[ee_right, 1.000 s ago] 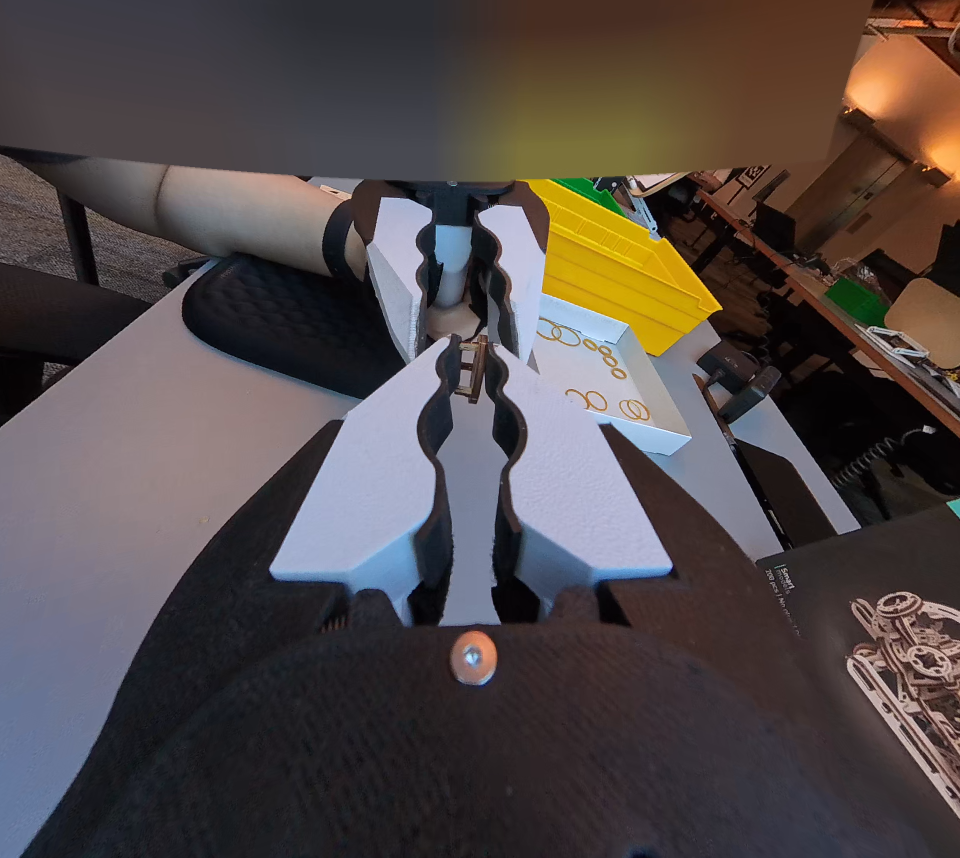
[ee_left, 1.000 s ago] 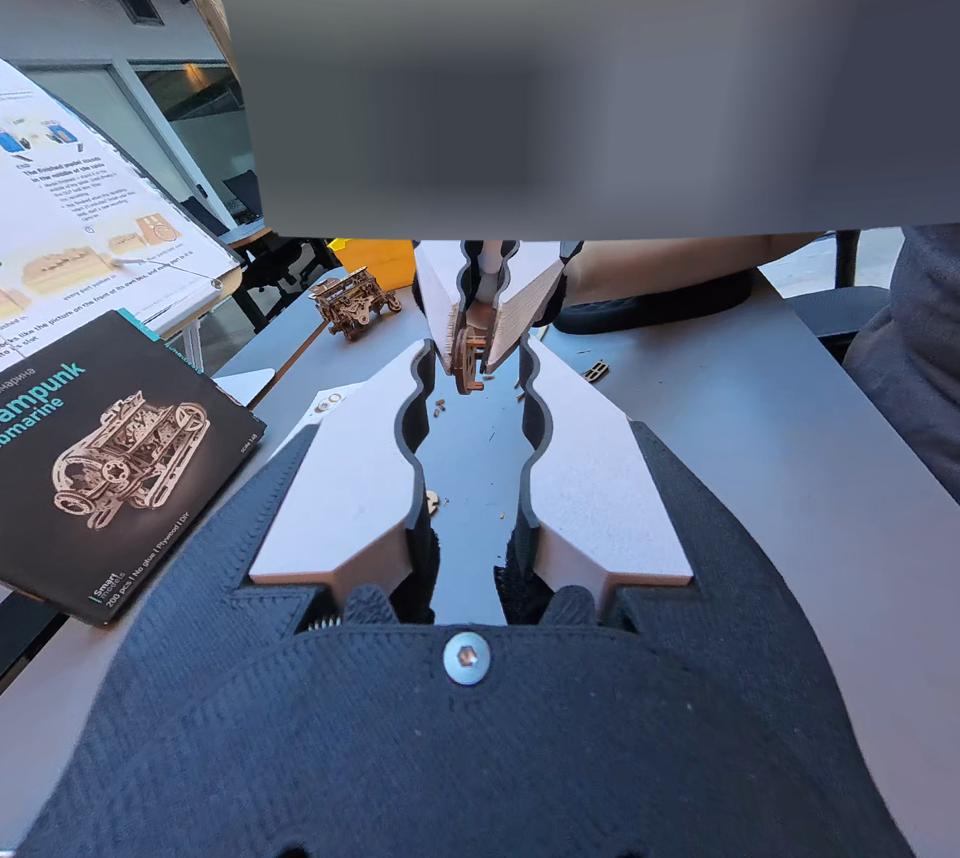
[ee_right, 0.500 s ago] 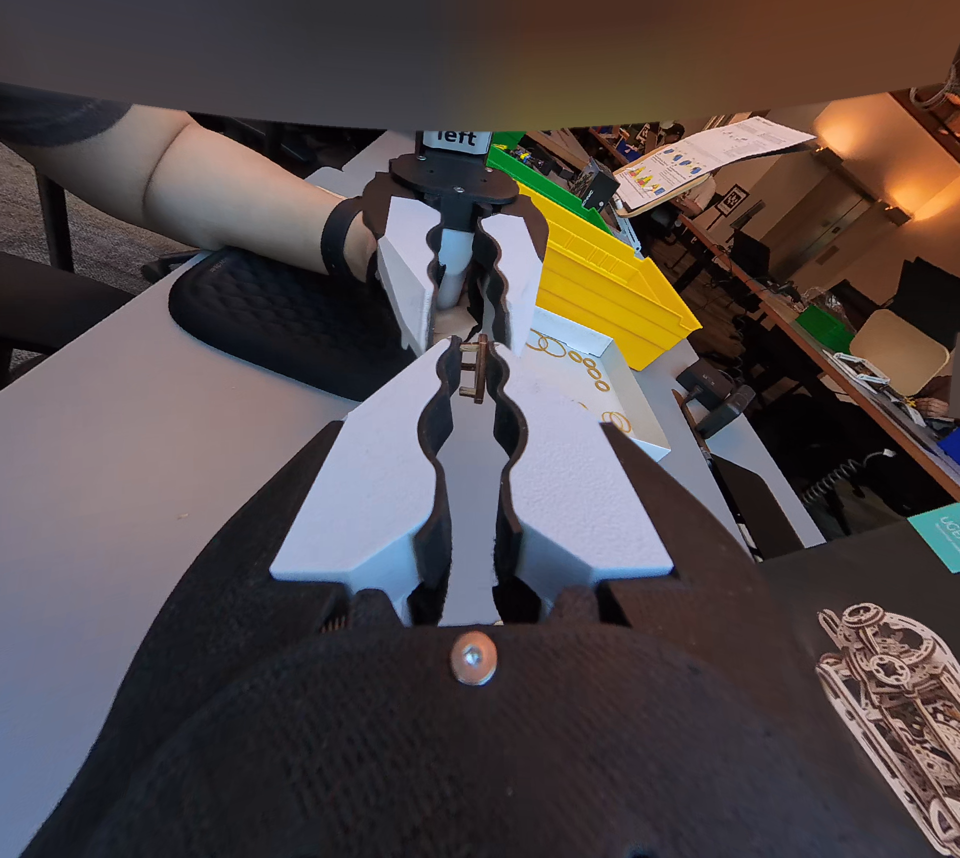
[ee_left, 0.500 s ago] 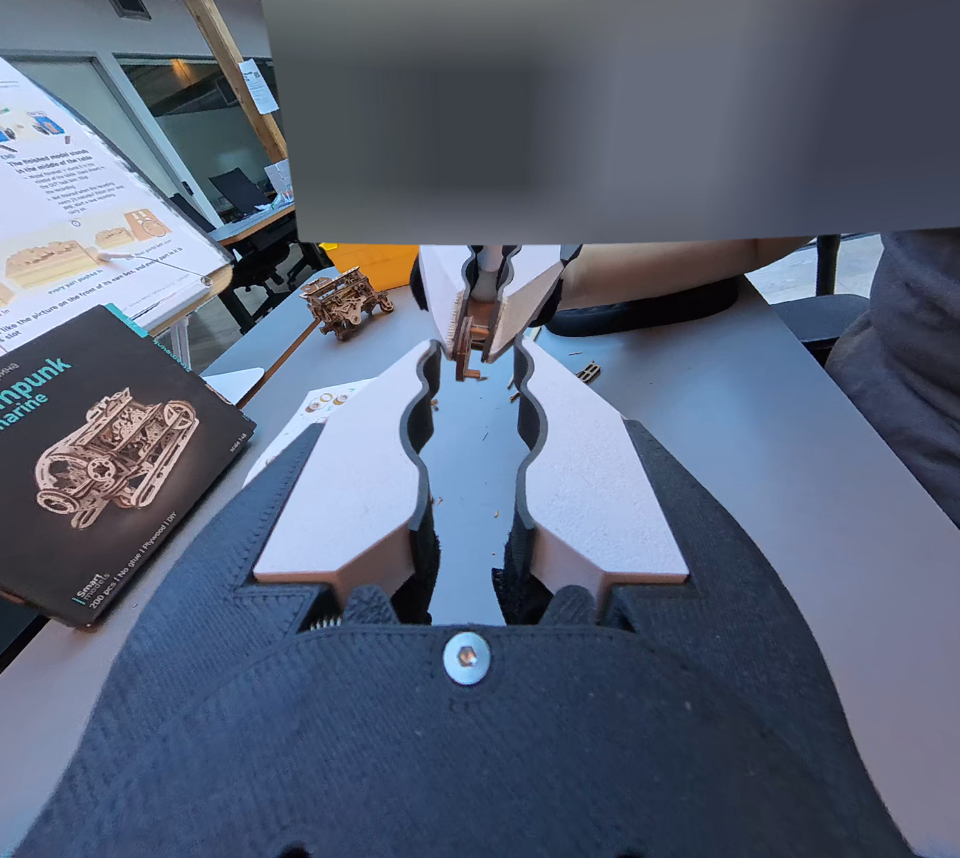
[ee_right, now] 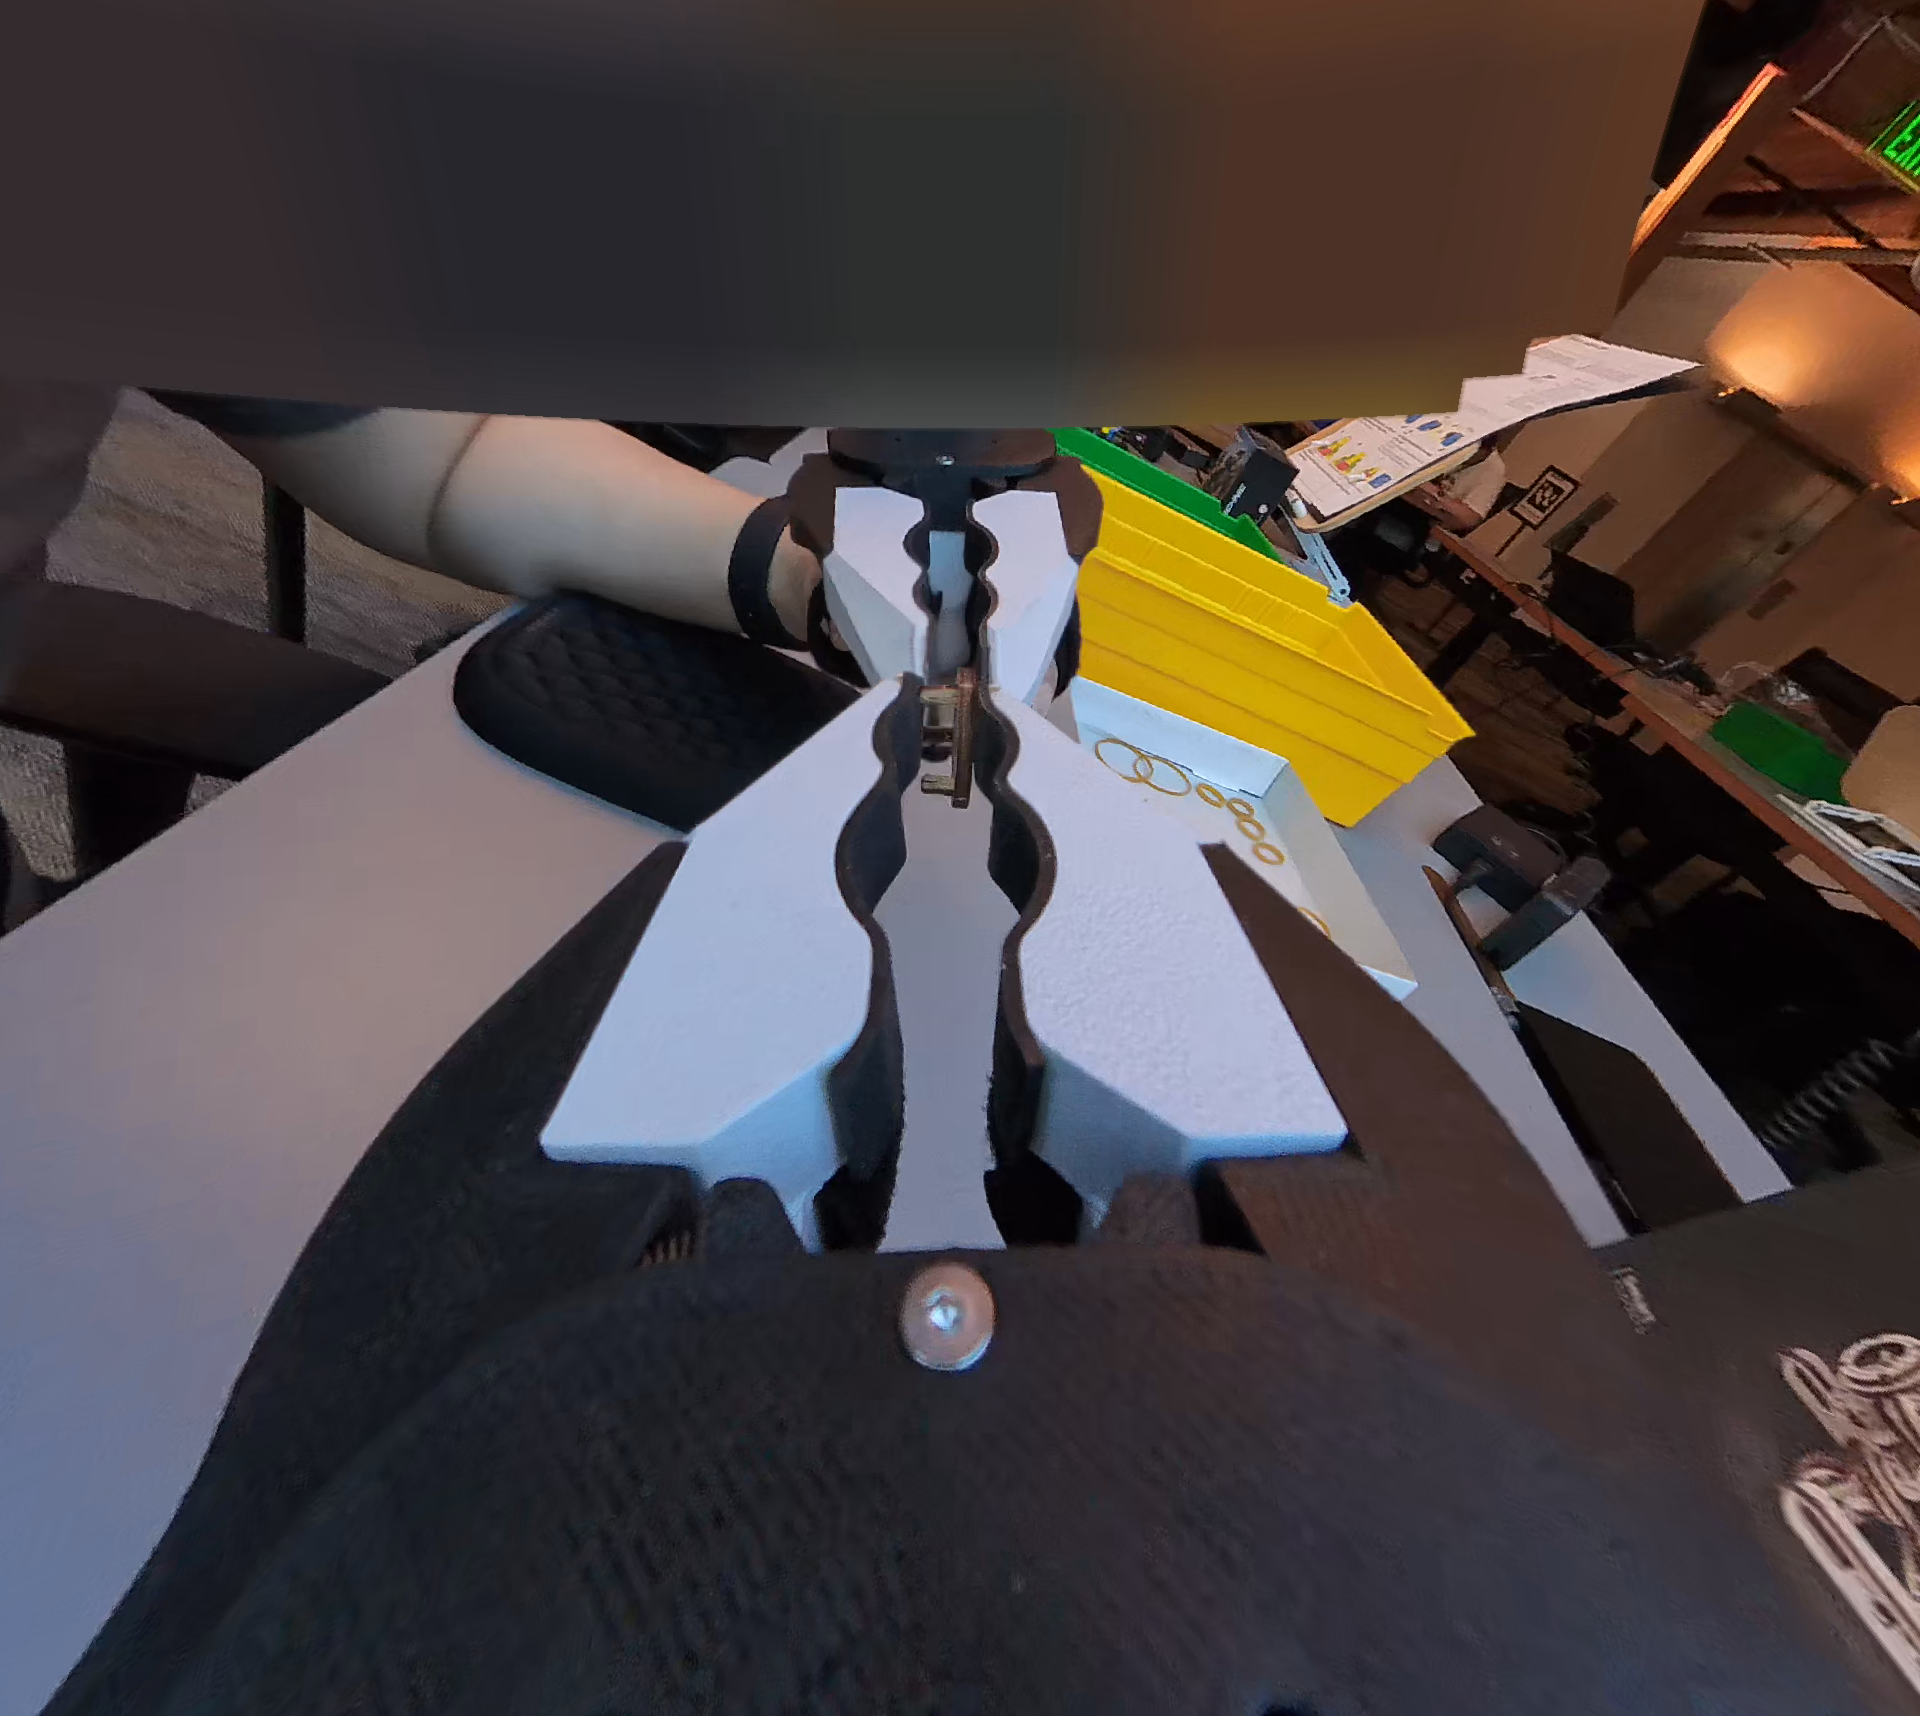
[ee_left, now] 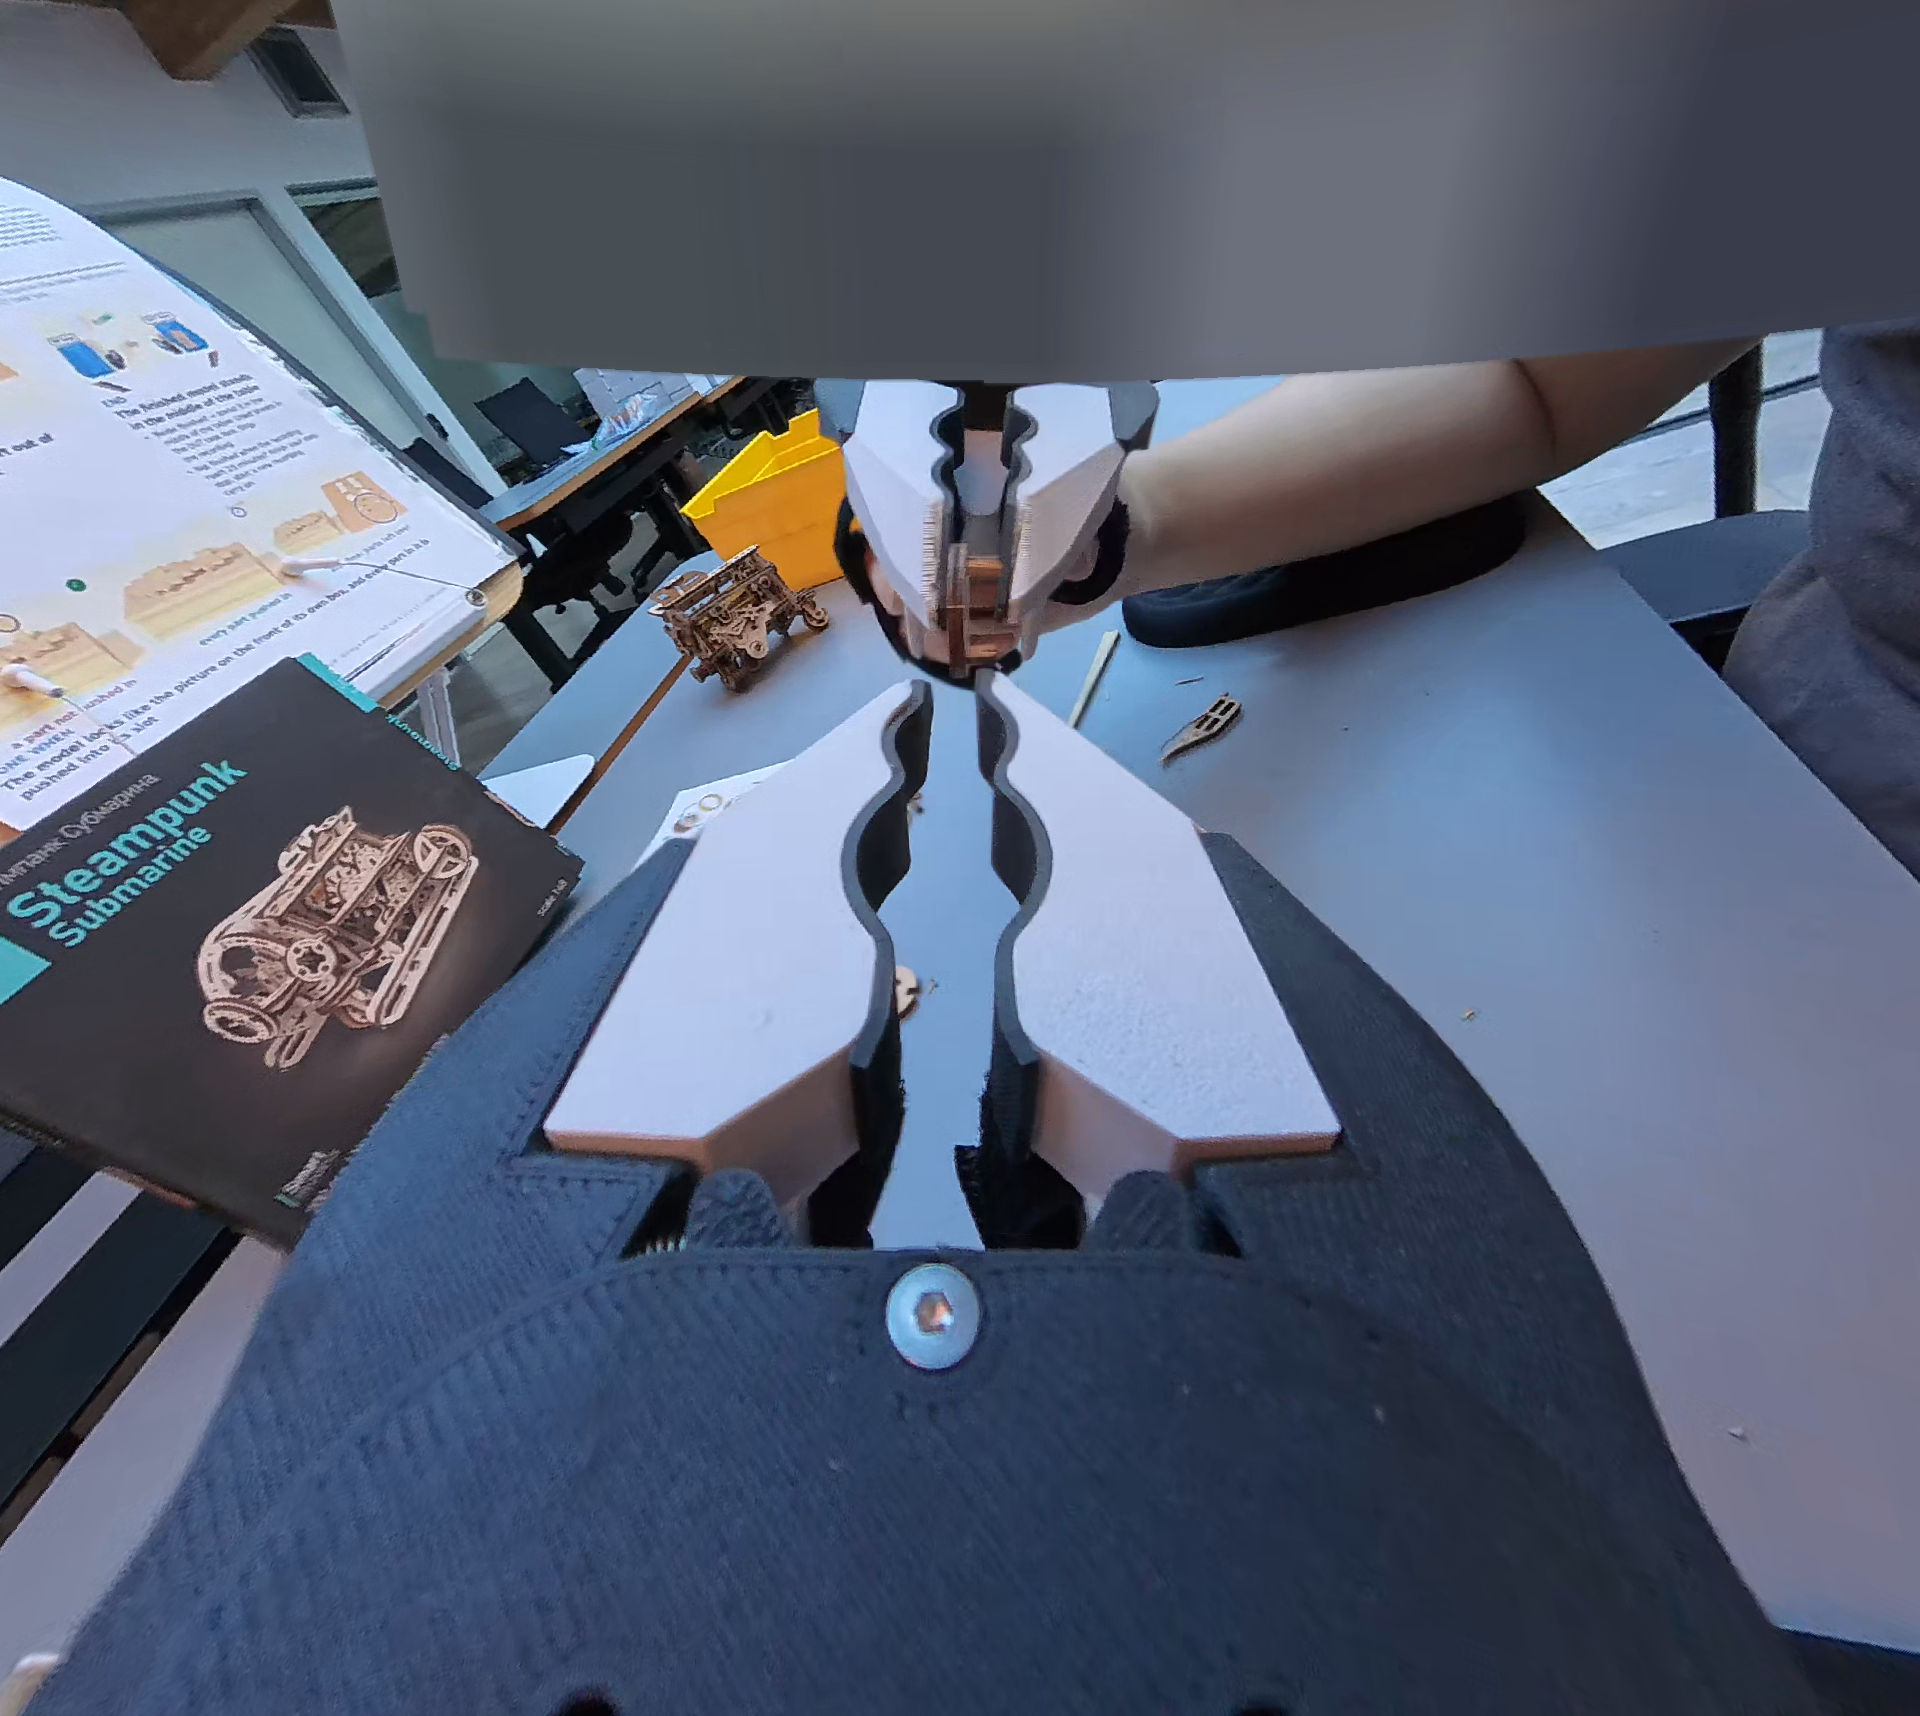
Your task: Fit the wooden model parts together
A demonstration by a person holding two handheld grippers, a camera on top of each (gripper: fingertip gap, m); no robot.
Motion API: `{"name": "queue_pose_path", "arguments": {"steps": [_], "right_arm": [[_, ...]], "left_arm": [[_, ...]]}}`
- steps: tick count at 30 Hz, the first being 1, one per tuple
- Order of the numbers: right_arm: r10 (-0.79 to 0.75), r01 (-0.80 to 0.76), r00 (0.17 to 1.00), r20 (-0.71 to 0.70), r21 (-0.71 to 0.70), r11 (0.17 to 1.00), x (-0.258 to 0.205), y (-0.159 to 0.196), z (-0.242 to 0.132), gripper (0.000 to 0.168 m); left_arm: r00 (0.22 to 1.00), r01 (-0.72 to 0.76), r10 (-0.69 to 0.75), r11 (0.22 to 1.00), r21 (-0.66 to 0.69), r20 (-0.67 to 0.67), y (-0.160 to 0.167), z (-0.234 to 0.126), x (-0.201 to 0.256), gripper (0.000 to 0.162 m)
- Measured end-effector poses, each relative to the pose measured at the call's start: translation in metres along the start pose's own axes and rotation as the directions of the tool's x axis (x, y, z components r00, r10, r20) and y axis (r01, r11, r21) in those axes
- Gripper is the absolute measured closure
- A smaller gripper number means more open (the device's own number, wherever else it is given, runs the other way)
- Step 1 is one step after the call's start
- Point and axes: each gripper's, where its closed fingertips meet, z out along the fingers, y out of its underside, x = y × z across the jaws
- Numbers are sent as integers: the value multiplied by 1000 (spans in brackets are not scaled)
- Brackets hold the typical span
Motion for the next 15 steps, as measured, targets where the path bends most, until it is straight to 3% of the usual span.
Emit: {"name": "queue_pose_path", "arguments": {"steps": [3, 8, 12, 15], "right_arm": [[52, -53, 999, 14, 40, 998, -1, 0, 3, 161], [106, -108, 994, 23, 113, 988, -1, -5, 7, 161], [30, -30, 1000, 4, 27, 999, -1, 4, 7, 161], [-70, 68, 998, -7, -136, 988, 1, 20, 4, 159]], "left_arm": [[998, 48, -47, 999, 25, -35, -3, 4, 6, 150], [999, 39, -38, 998, 39, -24, -6, 6, 6, 155], [1000, 5, -5, 1000, -25, -14, 3, 7, 5, 155], [991, -124, 131, 979, -162, 29, 20, 8, 1, 155]]}}
